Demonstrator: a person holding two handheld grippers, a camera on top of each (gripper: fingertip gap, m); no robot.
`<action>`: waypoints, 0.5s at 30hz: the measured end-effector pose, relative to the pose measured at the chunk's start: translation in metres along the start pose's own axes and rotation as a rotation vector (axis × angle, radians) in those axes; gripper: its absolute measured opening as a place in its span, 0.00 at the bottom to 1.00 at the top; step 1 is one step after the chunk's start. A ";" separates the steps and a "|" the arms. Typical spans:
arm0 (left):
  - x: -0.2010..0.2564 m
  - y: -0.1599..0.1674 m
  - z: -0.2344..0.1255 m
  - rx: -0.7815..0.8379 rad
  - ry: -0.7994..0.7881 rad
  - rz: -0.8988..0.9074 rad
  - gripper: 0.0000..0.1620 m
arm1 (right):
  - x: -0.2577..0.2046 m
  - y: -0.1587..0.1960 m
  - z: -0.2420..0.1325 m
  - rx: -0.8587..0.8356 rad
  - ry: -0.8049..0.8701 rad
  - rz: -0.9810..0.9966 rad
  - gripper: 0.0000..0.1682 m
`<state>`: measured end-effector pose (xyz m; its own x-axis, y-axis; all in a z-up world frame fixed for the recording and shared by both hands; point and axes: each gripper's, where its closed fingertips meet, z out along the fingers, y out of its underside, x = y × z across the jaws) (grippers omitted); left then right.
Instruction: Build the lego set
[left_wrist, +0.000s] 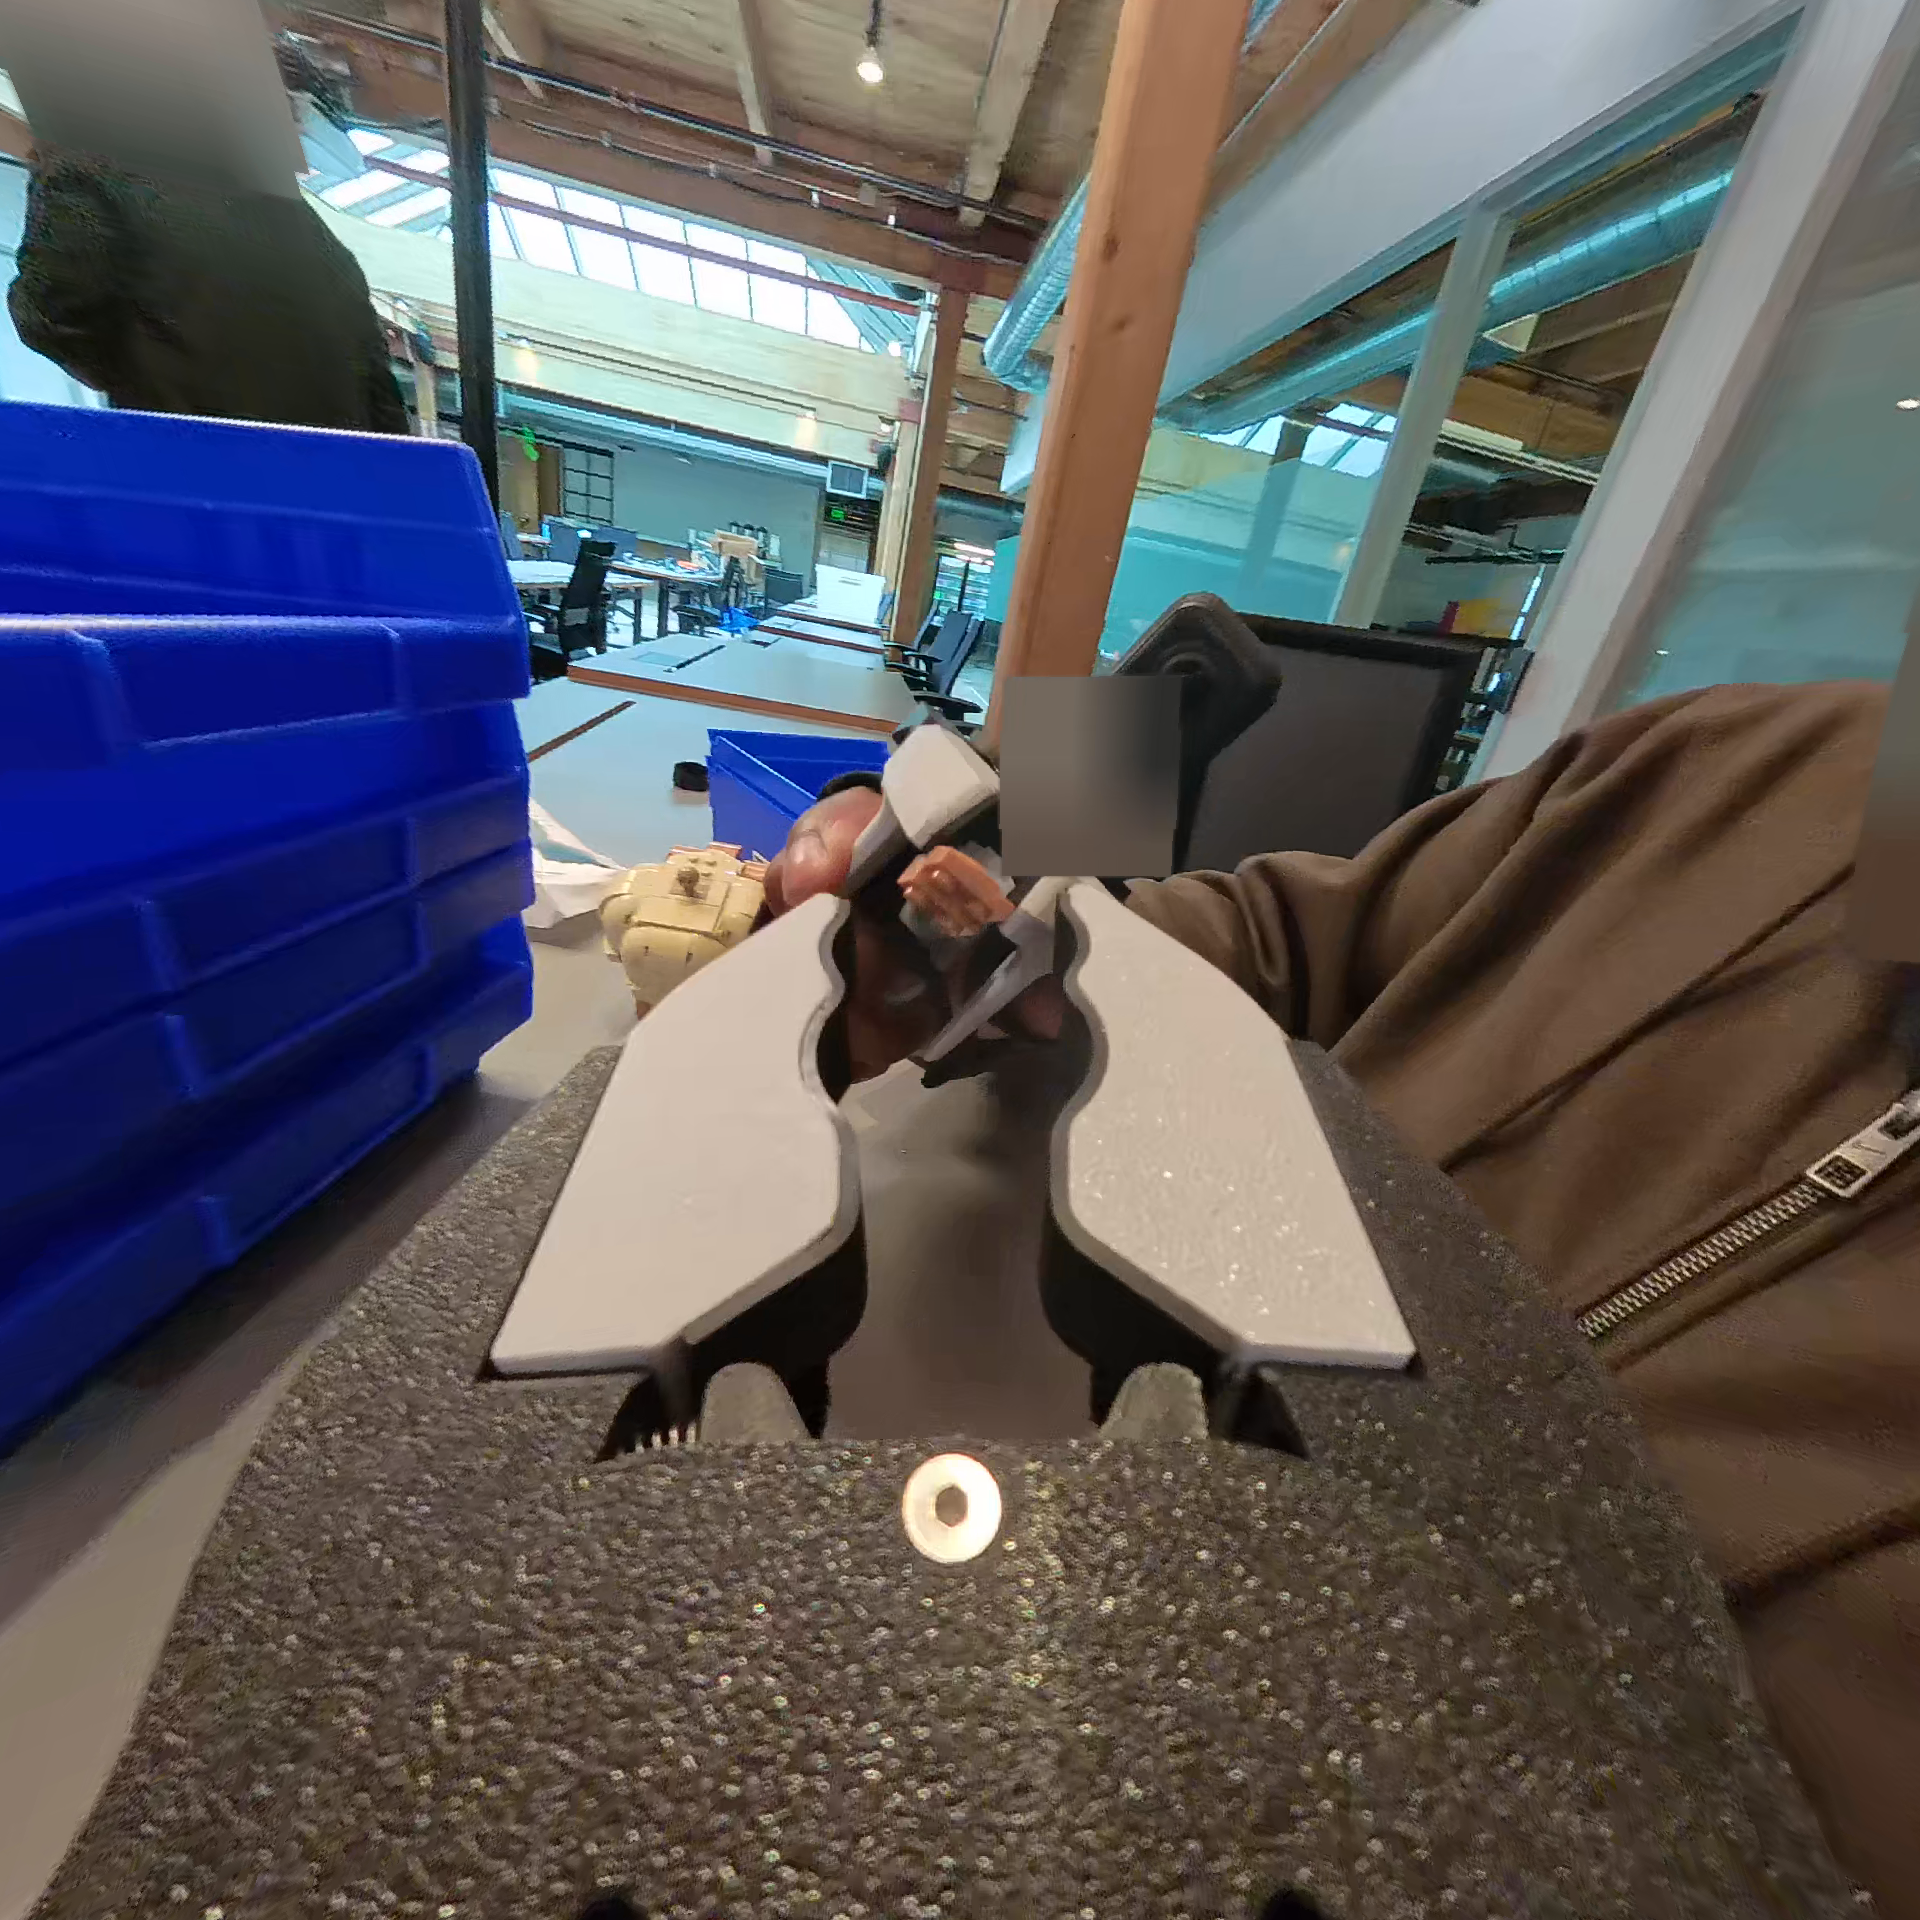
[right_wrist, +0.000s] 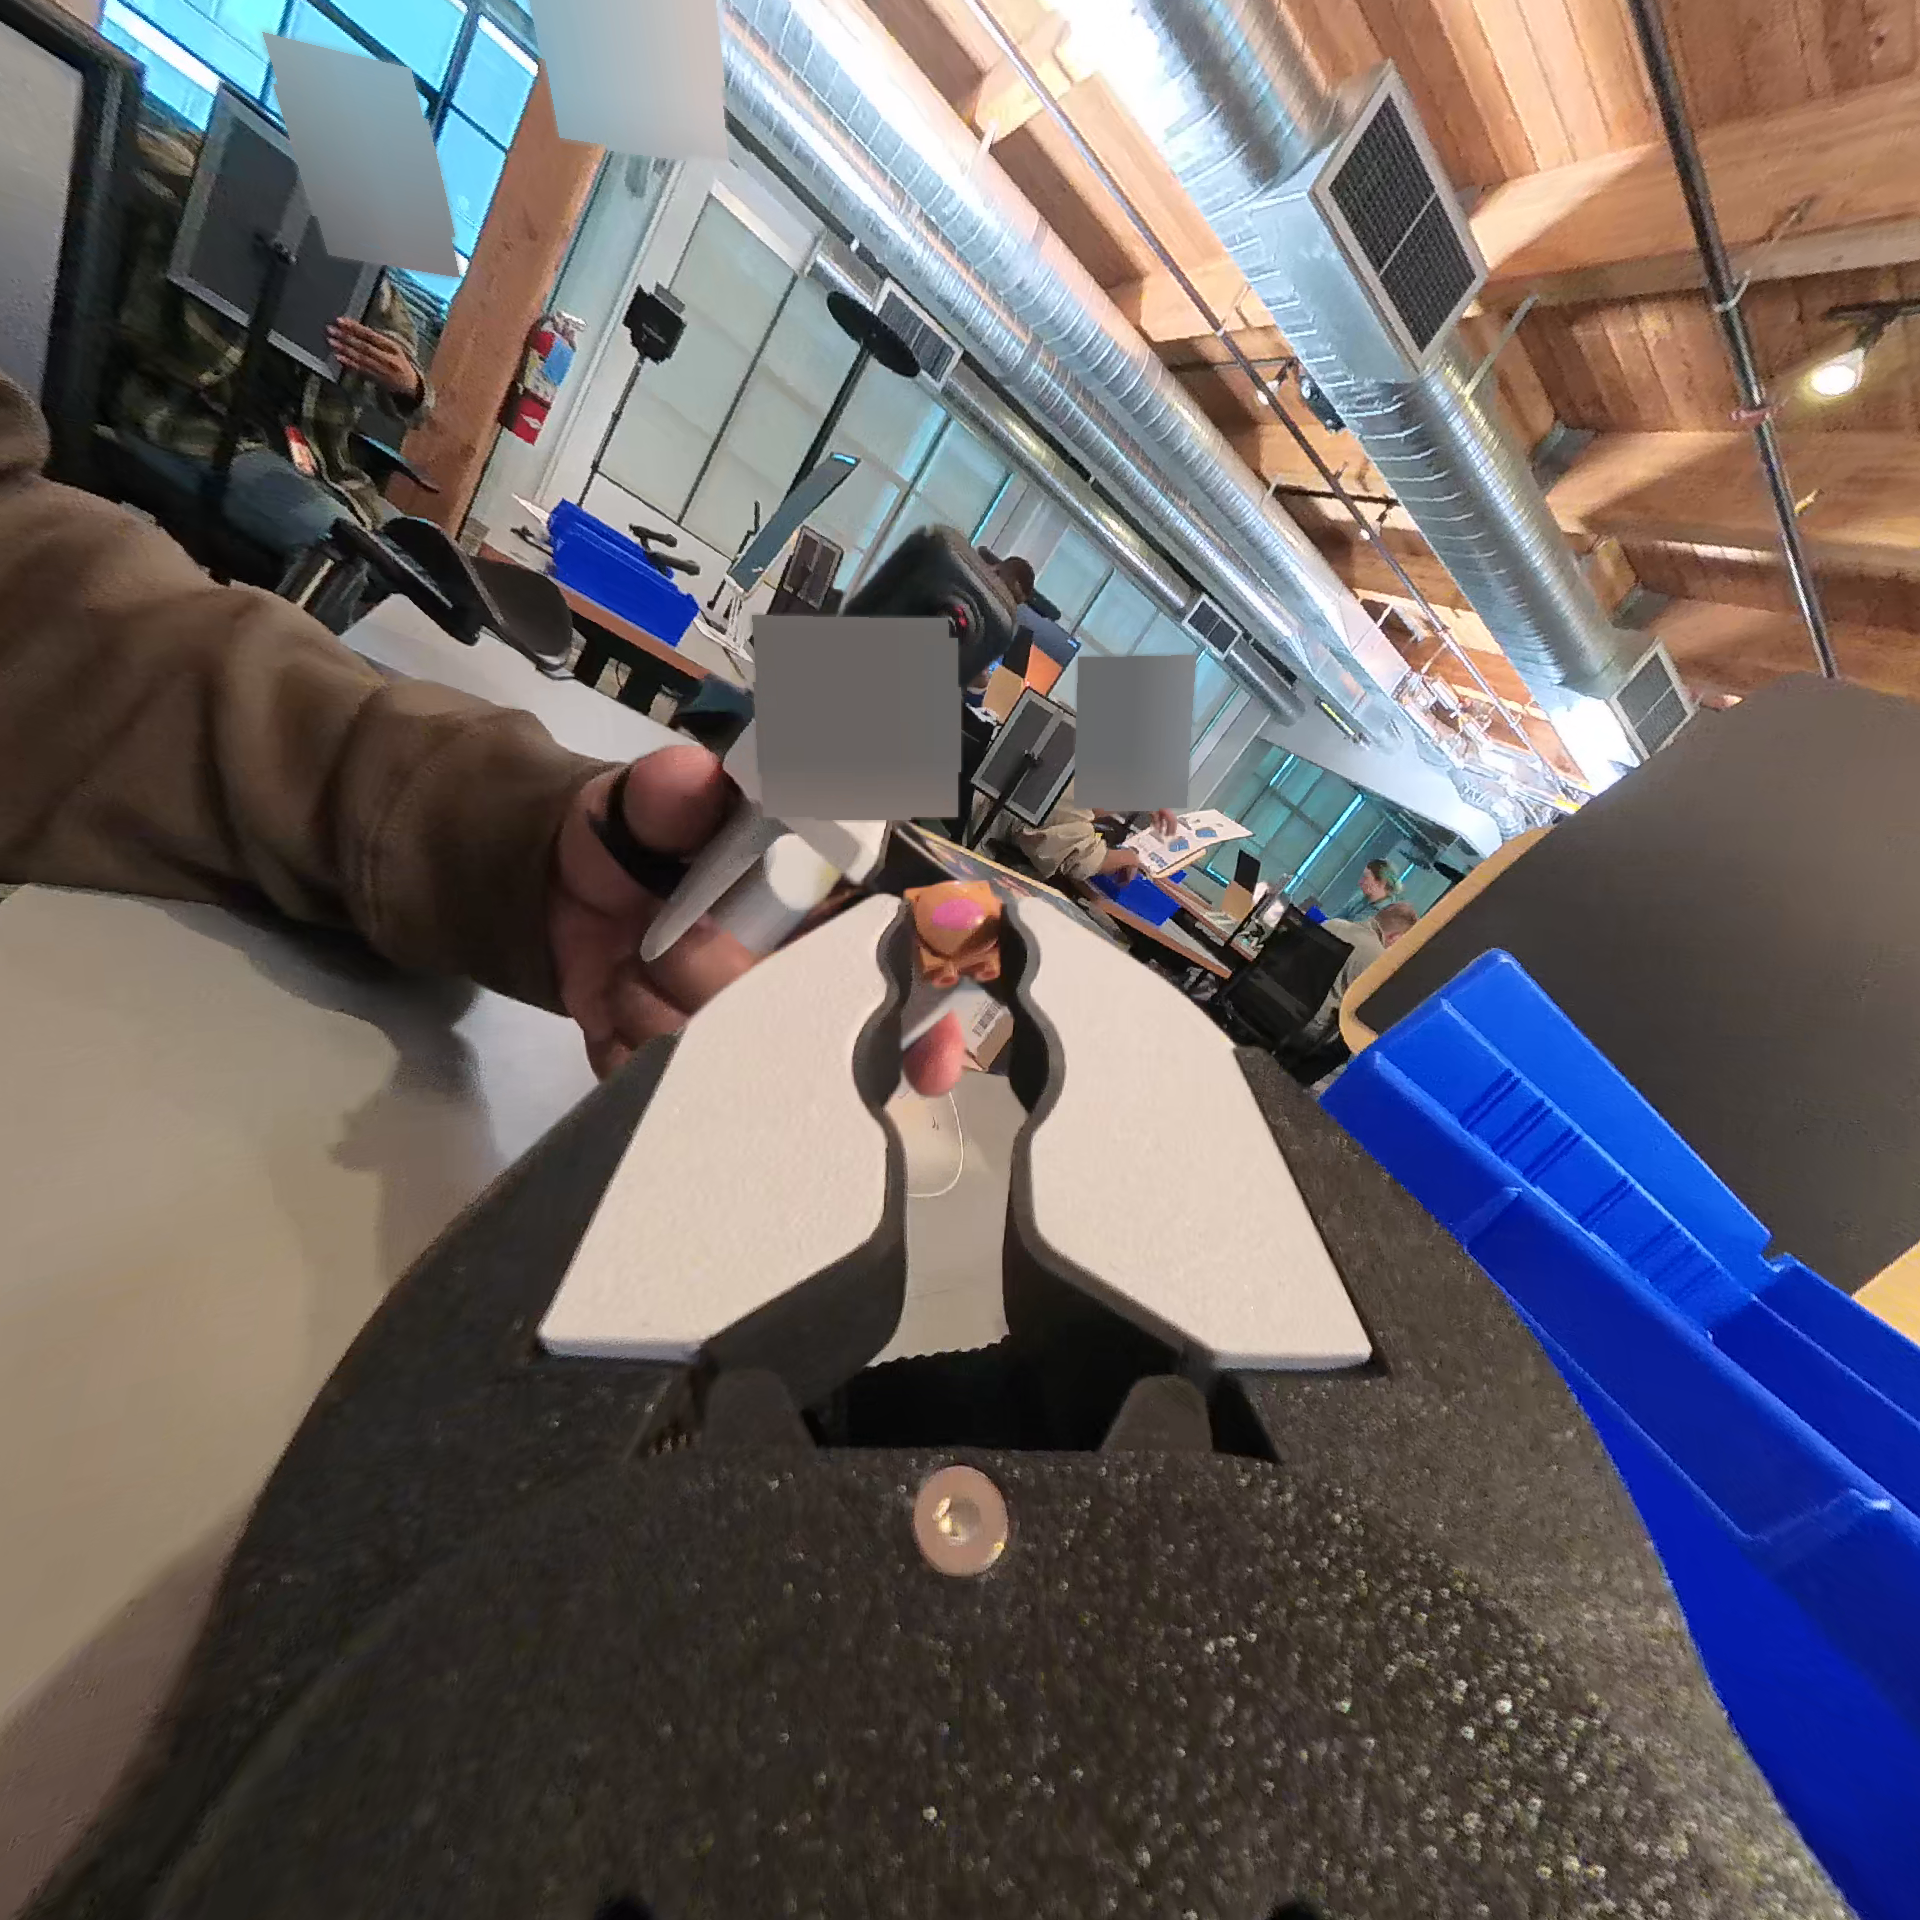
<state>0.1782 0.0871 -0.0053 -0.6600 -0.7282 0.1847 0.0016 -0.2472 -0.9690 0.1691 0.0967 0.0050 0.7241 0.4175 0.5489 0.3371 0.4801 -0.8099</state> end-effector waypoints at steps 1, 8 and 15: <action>0.002 0.002 0.001 -0.005 0.012 -0.001 0.22 | -0.001 -0.001 0.000 0.004 -0.005 -0.001 0.09; 0.012 0.002 0.002 0.004 0.070 0.007 0.17 | -0.005 -0.008 0.000 0.039 -0.013 -0.013 0.09; 0.014 -0.005 -0.001 0.042 0.089 -0.005 0.15 | -0.008 -0.014 -0.002 0.071 -0.021 -0.021 0.09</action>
<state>0.1682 0.0786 0.0020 -0.7242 -0.6678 0.1721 0.0286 -0.2785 -0.9600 0.1595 0.0850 0.0119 0.7043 0.4228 0.5702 0.3075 0.5423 -0.7819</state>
